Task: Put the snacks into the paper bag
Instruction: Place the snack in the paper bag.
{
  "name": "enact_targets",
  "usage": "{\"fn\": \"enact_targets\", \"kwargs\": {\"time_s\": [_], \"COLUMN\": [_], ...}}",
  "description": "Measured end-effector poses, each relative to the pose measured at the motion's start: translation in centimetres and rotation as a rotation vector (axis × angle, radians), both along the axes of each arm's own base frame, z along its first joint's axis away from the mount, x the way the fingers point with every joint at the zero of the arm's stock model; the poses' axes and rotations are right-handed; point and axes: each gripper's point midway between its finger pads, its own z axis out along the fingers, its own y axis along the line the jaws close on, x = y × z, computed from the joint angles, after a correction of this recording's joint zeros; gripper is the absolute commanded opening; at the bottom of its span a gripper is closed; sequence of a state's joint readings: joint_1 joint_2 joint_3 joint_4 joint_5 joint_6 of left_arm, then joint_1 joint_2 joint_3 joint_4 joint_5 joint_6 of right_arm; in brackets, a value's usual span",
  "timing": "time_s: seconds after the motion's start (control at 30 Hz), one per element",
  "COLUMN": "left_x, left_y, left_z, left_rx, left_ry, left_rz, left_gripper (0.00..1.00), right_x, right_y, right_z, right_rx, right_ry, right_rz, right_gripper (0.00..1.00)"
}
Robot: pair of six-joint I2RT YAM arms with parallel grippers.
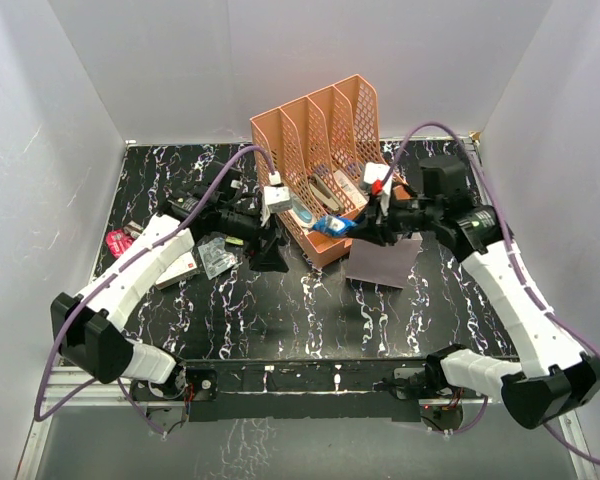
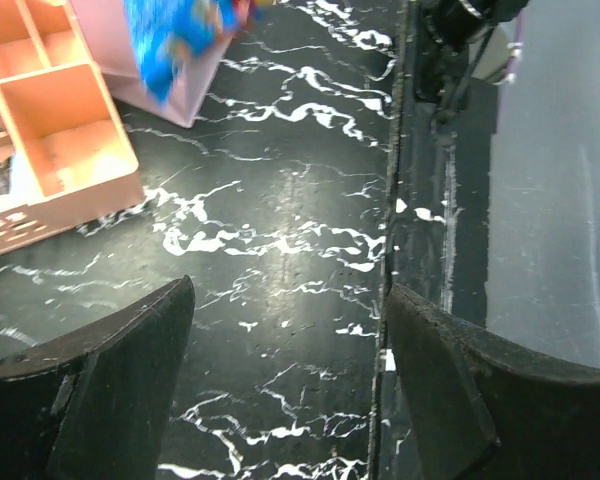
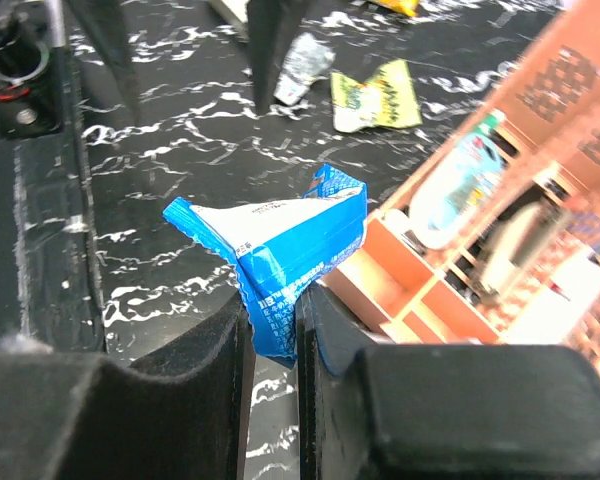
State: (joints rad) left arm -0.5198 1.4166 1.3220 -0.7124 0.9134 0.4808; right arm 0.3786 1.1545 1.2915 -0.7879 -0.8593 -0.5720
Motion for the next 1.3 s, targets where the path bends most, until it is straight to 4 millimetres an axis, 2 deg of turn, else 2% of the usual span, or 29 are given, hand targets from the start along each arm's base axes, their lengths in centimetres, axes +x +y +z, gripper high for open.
{"fn": "enact_targets", "kwargs": {"time_s": [0.23, 0.43, 0.53, 0.63, 0.8, 1.0, 1.3], "left_x": [1.9, 2.9, 2.9, 2.8, 2.9, 3.0, 3.3], "left_y": [2.6, 3.8, 4.1, 4.2, 4.3, 4.3, 4.1], "left_z": [0.7, -0.3, -1.1, -1.7, -1.9, -2.0, -1.9], "left_rx": [0.049, 0.085, 0.093, 0.1, 0.1, 0.098, 0.089], "left_ry": [-0.102, -0.108, -0.096, -0.083, -0.082, -0.084, -0.087], "left_rz": [0.129, 0.189, 0.196, 0.201, 0.202, 0.205, 0.214], "left_gripper": [0.84, 0.84, 0.84, 0.84, 0.85, 0.85, 0.85], "right_x": [1.9, 3.3, 3.4, 3.5, 3.5, 3.0, 3.3], "right_y": [-5.2, -9.5, -10.8, -11.2, -11.6, -11.9, -12.4], "right_z": [3.0, 5.9, 6.8, 6.2, 3.8, 3.4, 1.1], "right_rx": [-0.007, -0.024, -0.034, -0.056, -0.107, -0.127, -0.172], "right_ry": [-0.024, -0.031, -0.029, 0.016, 0.123, 0.139, 0.201], "right_rz": [-0.248, -0.462, -0.528, -0.553, -0.569, -0.586, -0.609], "right_gripper": [0.08, 0.08, 0.08, 0.08, 0.08, 0.08, 0.08]}}
